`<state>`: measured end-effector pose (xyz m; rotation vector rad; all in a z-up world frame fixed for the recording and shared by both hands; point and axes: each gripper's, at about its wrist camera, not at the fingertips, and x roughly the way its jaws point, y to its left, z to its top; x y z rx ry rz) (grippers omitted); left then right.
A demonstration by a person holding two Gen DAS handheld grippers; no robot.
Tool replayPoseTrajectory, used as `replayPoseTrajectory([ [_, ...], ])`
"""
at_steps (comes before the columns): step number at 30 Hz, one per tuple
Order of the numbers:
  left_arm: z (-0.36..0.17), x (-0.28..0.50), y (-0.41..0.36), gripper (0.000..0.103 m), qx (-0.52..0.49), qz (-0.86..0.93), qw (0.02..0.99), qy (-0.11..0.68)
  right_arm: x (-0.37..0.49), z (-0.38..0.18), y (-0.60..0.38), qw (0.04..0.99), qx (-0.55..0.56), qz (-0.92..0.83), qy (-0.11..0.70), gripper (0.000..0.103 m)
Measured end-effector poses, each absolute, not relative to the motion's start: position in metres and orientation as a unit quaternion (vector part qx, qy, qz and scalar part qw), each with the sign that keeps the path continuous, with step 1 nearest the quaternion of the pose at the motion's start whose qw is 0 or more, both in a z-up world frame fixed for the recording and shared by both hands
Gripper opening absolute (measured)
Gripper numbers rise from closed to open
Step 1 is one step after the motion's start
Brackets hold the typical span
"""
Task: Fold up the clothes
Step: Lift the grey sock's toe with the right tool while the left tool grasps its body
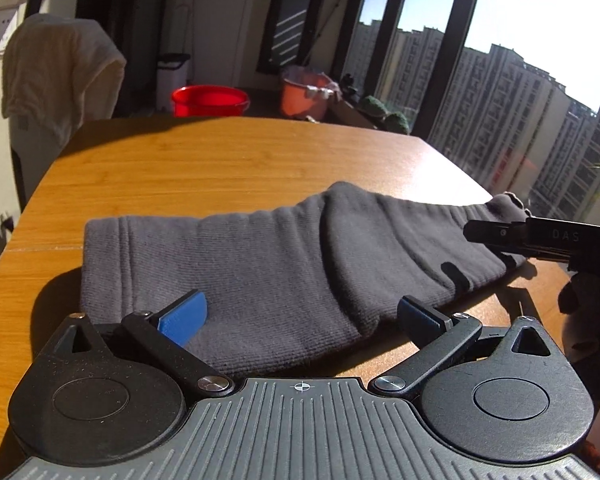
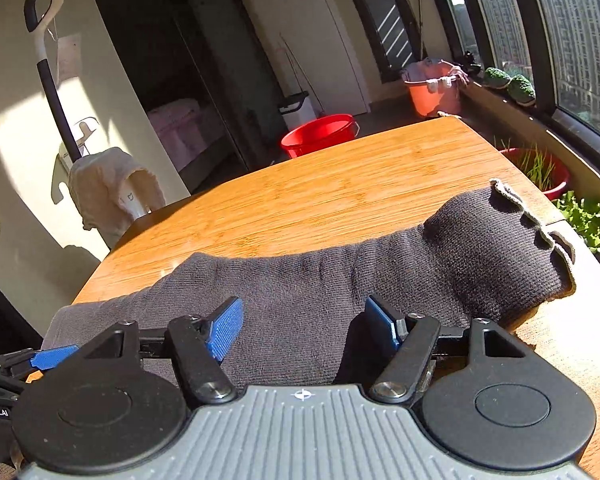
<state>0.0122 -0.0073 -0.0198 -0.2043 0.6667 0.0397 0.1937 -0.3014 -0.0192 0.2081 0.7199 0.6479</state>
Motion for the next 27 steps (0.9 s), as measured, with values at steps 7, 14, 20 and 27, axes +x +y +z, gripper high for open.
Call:
replayPoseTrajectory([
  [7,-0.011,0.016,0.004,0.103,-0.06,-0.041,0.938,0.34,0.157,-0.001,-0.326,0.894,0.04,0.298,0.331,0.069],
  [14,-0.013,0.023,0.029,0.103,0.022,0.003,0.959,0.283,0.109,0.01,-0.289,0.868,-0.069,0.441,0.218,0.083],
  [20,-0.018,0.01,0.037,0.103,0.097,0.049,0.966,0.235,0.088,0.002,-0.227,0.848,-0.187,0.466,0.171,0.072],
  [27,-0.033,-0.023,0.023,0.103,0.125,0.083,0.965,0.213,0.098,0.019,-0.241,0.855,-0.14,0.458,0.197,0.006],
])
